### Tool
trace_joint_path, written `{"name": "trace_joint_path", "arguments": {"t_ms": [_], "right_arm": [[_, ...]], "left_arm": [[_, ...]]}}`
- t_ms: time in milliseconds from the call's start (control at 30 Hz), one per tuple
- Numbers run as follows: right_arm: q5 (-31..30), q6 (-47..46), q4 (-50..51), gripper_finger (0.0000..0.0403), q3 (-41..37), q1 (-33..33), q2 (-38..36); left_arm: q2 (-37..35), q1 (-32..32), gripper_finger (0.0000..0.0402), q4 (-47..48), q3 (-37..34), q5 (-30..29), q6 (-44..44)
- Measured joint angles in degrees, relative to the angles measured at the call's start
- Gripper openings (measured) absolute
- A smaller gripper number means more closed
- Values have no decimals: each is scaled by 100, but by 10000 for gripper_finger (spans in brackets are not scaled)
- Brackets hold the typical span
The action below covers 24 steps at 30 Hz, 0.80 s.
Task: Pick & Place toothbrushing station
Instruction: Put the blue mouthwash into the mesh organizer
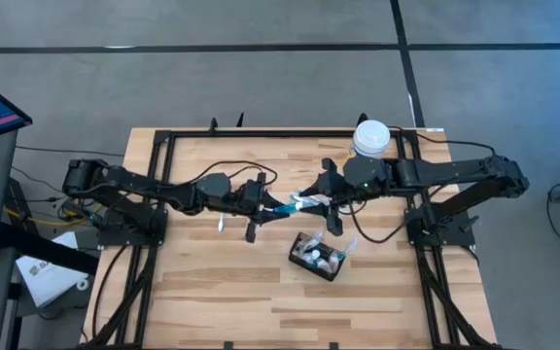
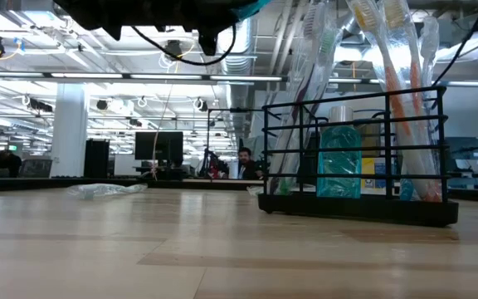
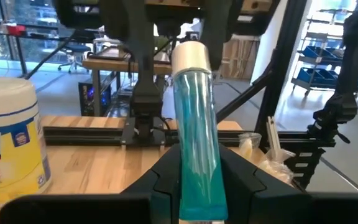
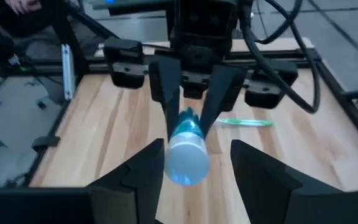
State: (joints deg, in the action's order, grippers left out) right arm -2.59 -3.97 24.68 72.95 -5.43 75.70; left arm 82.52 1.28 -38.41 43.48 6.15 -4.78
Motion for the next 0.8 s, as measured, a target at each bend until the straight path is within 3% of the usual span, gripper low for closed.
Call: {"name": "trace_joint_path", "arguments": {"t_ms": [500,800], "right_arm": [[129,141,-228,178,31,102,579],[321,114,-280,171,24,185,527]], "left_arm": [[4,-2,63,-37,-11,48,7],[4,-7,63,-13,-13,24,4]]}}
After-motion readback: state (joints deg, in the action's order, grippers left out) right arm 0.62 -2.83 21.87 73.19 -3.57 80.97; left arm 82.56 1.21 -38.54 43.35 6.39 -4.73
